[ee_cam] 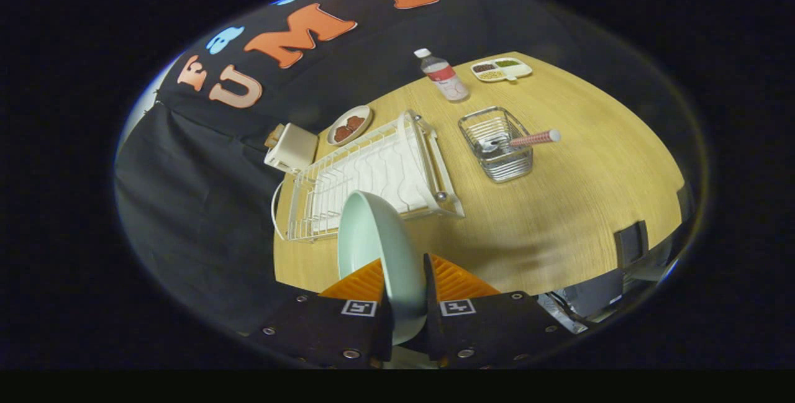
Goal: Take the plate from the dish rack, then take the spoon from the basket and place it into the plate.
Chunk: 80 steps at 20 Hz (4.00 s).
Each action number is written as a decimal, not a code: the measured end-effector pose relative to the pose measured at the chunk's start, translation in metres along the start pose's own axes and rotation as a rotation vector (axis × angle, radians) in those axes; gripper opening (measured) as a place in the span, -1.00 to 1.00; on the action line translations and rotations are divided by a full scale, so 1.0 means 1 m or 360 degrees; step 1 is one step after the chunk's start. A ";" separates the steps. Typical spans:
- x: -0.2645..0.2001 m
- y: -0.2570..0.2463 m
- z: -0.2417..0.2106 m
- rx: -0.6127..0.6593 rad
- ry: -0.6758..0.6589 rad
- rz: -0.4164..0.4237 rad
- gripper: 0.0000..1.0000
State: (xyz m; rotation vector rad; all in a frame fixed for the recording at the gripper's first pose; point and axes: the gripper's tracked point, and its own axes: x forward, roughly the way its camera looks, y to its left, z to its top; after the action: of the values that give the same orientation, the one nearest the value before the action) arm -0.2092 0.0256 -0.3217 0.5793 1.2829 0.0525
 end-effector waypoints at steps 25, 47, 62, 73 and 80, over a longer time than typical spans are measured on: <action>0.090 -0.068 -0.031 0.0181 0.0008 0.0042 -0.22; 0.033 -0.114 0.164 -0.0285 -0.0882 -0.0350 0.48; 0.030 -0.083 0.167 -0.0711 -0.0929 -0.0441 -0.71; -0.051 -0.026 0.201 -0.0751 -0.1156 -0.0375 -0.71; -0.092 0.004 0.190 -0.0780 -0.1227 -0.0314 -0.72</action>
State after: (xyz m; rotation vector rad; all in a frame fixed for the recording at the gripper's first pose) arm -0.0622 -0.0748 -0.2073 0.0217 0.5319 -0.0214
